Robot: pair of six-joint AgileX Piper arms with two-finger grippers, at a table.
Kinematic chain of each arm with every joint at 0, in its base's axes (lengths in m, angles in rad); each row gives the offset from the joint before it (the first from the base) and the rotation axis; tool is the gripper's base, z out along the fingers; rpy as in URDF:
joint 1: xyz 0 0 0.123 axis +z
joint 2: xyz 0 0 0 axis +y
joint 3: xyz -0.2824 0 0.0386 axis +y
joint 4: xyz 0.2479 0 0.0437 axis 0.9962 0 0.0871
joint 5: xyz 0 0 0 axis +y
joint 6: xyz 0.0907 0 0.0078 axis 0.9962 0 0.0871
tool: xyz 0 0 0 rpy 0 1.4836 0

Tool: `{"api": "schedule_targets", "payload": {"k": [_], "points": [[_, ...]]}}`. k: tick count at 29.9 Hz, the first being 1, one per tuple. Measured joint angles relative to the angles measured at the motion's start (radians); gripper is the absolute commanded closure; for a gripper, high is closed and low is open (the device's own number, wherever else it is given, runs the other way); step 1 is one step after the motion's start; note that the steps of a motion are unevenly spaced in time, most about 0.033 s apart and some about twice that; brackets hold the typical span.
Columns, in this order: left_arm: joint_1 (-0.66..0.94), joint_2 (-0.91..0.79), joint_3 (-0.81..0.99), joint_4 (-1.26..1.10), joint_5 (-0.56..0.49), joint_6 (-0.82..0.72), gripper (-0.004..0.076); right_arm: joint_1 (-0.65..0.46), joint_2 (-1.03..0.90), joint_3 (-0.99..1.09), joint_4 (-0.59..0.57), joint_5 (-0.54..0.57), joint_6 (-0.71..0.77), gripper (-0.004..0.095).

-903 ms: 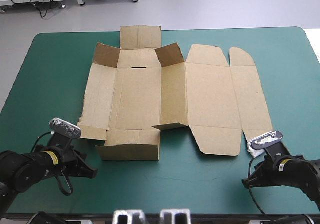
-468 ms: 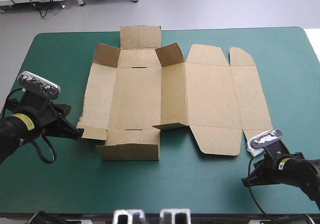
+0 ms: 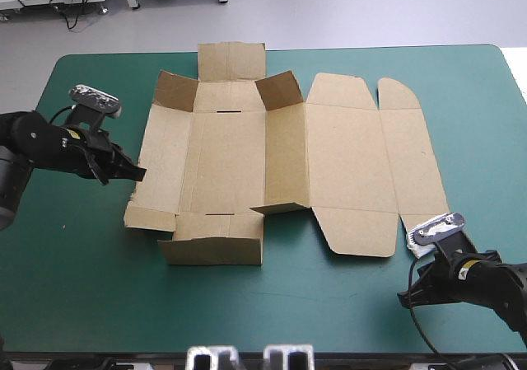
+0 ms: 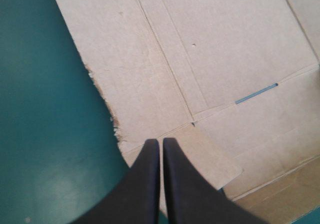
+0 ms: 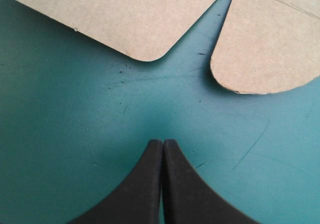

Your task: Fold the box

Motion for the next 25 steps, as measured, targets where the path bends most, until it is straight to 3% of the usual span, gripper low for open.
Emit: {"api": "schedule_targets", "payload": {"k": [4,10,14,21,25], "points": [[0.239,0.096,0.0,-0.254,0.024,0.124,0.0711,0.0,0.0,0.0,0.0,-0.009,0.0,0.0933],[0.379,0.215,0.0,-0.339,0.018,0.172,0.0698,0.0,0.0,0.0,0.001,-0.032,0.0,0.0932],[0.396,0.28,0.0,-0.345,0.004,0.208,0.0595,0.0,0.0,0.0,0.001,-0.034,0.0,0.0932],[0.397,0.415,0.0,-0.379,-0.001,0.244,0.031,0.0,0.0,0.0,0.014,-0.035,0.0,0.0932],[0.397,0.492,0.0,-0.45,0.0,0.331,0.0269,0.0,0.0,0.0,0.016,-0.035,0.0,0.0932]]}}
